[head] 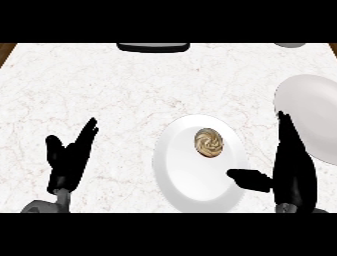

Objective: Pick the cupcake from the plate and place it in the plate

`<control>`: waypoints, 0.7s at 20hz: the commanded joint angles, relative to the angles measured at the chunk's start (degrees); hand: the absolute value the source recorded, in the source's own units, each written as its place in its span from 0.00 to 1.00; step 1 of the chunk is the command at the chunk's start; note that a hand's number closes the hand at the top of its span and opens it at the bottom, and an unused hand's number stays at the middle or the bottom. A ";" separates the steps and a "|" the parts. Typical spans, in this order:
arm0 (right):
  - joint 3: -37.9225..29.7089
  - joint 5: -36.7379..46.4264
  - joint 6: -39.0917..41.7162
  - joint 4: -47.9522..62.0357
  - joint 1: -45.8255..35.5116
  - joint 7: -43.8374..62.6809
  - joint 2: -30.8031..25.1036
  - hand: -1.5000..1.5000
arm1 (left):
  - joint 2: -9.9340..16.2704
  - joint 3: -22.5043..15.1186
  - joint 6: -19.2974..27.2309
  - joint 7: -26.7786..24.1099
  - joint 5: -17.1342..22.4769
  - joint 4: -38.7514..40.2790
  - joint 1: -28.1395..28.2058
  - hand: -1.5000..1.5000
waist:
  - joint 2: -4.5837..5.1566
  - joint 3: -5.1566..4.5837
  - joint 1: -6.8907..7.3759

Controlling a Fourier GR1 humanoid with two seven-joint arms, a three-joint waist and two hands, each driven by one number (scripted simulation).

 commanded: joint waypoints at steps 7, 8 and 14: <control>1.19 8.28 6.85 14.22 -10.25 11.66 20.81 0.00 | -1.94 -0.84 -0.59 -0.19 -0.19 -0.93 2.87 0.50 | 0.05 0.01 -0.67; 0.78 7.78 6.71 13.65 -8.20 9.83 20.79 0.00 | -2.51 -0.79 0.40 0.41 -0.88 -0.05 2.04 0.50 | 0.04 0.03 -1.14; -3.79 11.30 8.62 21.19 -11.81 8.89 23.61 0.00 | -2.20 -0.11 -0.83 1.39 -0.19 -1.44 2.73 0.50 | 0.04 0.04 -1.15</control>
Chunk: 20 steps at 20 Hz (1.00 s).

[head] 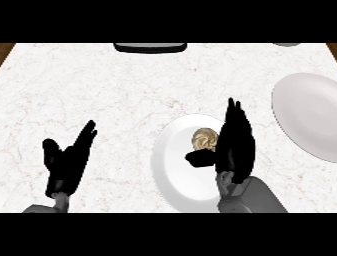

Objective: Pick the cupcake from the plate and place it in the plate

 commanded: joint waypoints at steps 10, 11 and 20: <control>-1.96 0.64 3.91 9.16 -4.78 11.43 2.47 0.00 | -1.50 0.95 -1.89 -0.64 -0.07 2.91 -0.41 0.50 | 0.21 -0.22 -0.24; -0.66 1.08 0.26 9.29 -1.68 10.33 2.48 0.00 | -1.65 0.54 -1.89 -0.81 -1.05 5.09 -1.39 0.50 | 0.24 -0.21 -0.50; -1.85 -6.31 4.66 19.67 -6.18 3.50 2.49 1.00 | -1.80 0.95 -1.22 2.54 -1.74 0.43 -0.51 0.50 | 0.29 -0.17 0.07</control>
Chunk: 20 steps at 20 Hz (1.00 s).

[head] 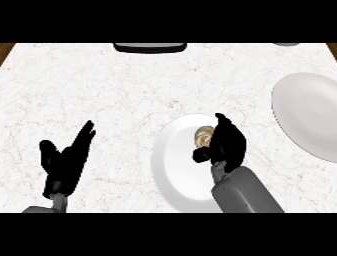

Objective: Pick the cupcake from the plate and place it in the plate

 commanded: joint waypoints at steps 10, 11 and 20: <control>3.72 4.66 1.15 2.53 -2.82 7.79 0.45 1.00 | -4.47 -1.41 1.19 0.91 -3.68 0.51 0.08 0.50 | 0.08 -0.26 -0.42; 5.13 8.98 -1.20 1.78 1.04 6.24 0.45 1.00 | -1.82 1.58 -1.56 0.67 -1.33 1.54 -0.13 0.50 | 0.06 -0.27 -0.61; 23.51 9.44 -1.72 -22.52 12.43 -21.54 -7.40 1.00 | -3.56 0.07 0.69 0.79 -3.21 0.80 1.70 0.50 | -0.56 -0.24 -2.09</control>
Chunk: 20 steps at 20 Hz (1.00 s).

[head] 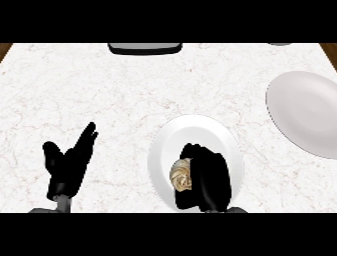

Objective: Pick the cupcake from the plate and place it in the plate

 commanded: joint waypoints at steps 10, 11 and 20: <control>-3.11 8.49 -17.24 -30.03 14.17 -2.94 -11.21 1.00 | 0.77 1.61 -1.96 0.74 0.95 1.02 1.27 0.50 | 0.60 -0.22 0.04; -5.05 5.12 -21.03 -32.20 17.26 -5.09 -14.45 1.00 | 0.10 0.32 -1.83 0.17 0.23 -0.59 1.65 0.50 | 0.58 -0.17 -0.06; -22.39 -22.16 -34.51 -28.70 18.36 -18.02 -22.82 1.00 | 0.05 1.12 -2.30 0.08 -0.12 -0.15 1.75 0.50 | 0.84 -0.08 0.87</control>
